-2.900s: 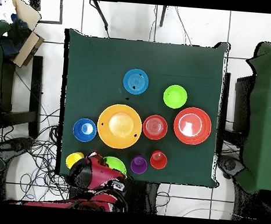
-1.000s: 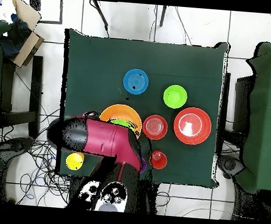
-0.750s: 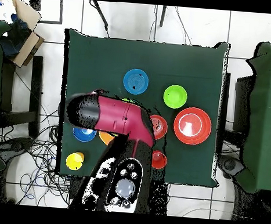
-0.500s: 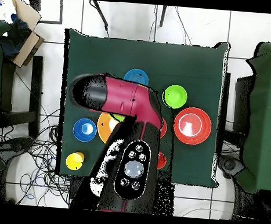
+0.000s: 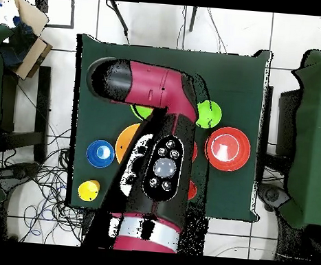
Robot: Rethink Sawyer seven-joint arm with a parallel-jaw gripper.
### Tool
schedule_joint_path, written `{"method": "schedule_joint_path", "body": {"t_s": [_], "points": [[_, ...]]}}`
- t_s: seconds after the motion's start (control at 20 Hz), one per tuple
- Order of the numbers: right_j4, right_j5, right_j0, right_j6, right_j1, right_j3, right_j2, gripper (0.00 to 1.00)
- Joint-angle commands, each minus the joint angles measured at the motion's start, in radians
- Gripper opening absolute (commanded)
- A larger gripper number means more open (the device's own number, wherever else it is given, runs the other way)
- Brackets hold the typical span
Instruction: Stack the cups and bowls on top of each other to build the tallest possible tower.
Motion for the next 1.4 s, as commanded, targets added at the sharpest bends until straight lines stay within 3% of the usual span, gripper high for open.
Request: {"method": "schedule_joint_path", "body": {"t_s": [0.05, 0.4, 0.95, 1.2, 1.4], "points": [[-0.084, 0.104, -0.018, -0.056, 0.155, -0.175, 0.076, 0.00], [-0.089, 0.020, -0.064, -0.176, 0.237, -0.222, 0.171, 0.00], [-0.147, -0.068, -0.084, -0.159, 0.323, -0.236, 0.179, 0.00], [-0.174, 0.040, -0.073, -0.176, 0.331, -0.279, 0.154, 0.00], [-0.201, 0.065, -0.046, -0.150, 0.336, -0.291, 0.122, 0.00]]}}
